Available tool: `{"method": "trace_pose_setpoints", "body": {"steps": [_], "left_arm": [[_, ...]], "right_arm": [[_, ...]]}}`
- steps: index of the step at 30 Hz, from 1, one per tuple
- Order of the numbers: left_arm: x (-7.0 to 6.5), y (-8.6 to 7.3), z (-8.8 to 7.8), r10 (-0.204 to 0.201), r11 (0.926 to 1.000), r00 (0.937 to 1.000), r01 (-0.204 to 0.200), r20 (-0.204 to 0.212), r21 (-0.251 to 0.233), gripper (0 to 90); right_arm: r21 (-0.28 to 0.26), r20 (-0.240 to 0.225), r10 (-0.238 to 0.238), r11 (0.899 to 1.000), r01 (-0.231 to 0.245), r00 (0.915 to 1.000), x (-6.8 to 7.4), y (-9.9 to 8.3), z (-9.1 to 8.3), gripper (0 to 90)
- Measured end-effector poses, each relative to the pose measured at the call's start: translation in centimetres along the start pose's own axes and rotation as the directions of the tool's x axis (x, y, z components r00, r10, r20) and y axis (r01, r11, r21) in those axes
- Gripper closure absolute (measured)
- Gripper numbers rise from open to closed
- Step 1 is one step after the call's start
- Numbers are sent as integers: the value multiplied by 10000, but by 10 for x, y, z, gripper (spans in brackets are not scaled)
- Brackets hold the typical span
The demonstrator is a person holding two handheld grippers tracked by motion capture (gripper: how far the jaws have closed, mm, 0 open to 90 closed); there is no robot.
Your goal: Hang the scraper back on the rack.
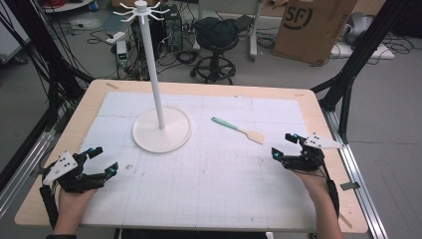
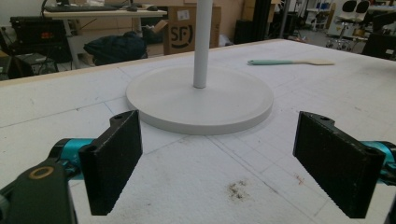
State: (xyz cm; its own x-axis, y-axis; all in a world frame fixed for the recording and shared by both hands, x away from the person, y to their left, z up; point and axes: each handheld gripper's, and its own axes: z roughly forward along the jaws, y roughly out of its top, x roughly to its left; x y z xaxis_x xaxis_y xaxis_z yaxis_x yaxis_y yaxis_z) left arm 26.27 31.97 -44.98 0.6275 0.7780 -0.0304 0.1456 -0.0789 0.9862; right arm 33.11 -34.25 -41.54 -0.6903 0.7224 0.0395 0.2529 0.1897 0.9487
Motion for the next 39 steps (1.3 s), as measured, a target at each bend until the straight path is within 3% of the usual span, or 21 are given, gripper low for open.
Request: {"method": "trace_pose_setpoints", "body": {"steps": [10, 14, 19, 25, 30, 33, 37, 39], "left_arm": [[0, 0, 1, -6, 9999, 10000, 6, 23, 110, 162], [0, 0, 1, 34, 9999, 10000, -35, 36, 126, 162], [0, 0, 1, 36, 9999, 10000, -36, 43, 125, 162], [0, 0, 1, 42, 9999, 10000, -43, 59, 117, 162], [0, 0, 1, 43, 9999, 10000, -44, 41, 127, 159], [-1, 0, 1, 55, 9999, 10000, -56, 40, 128, 159], [-1, 0, 1, 108, 9998, 9999, -109, 40, 144, 159], [-1, 0, 1, 125, 9998, 9999, -126, 36, 153, 159]], "right_arm": [[773, -276, -359, 9963, 379, 9990, -12, 24, 49, 156], [1139, -483, -609, 9913, 661, 9970, -14, 29, 73, 169], [1721, -746, -579, 9826, 701, 9955, -17, 34, 101, 178], [2550, -1060, -861, 9606, 1107, 9906, -17, 37, 136, 264], [3275, -1362, -1113, 9327, 1508, 9844, -18, 32, 157, 396], [3646, -1327, -1243, 9164, 1650, 9833, -19, 29, 165, 482], [3969, -1355, -1252, 9021, 1696, 9828, -22, 26, 170, 560], [3997, -1523, -1249, 8995, 1766, 9804, -23, 26, 171, 604]]}}
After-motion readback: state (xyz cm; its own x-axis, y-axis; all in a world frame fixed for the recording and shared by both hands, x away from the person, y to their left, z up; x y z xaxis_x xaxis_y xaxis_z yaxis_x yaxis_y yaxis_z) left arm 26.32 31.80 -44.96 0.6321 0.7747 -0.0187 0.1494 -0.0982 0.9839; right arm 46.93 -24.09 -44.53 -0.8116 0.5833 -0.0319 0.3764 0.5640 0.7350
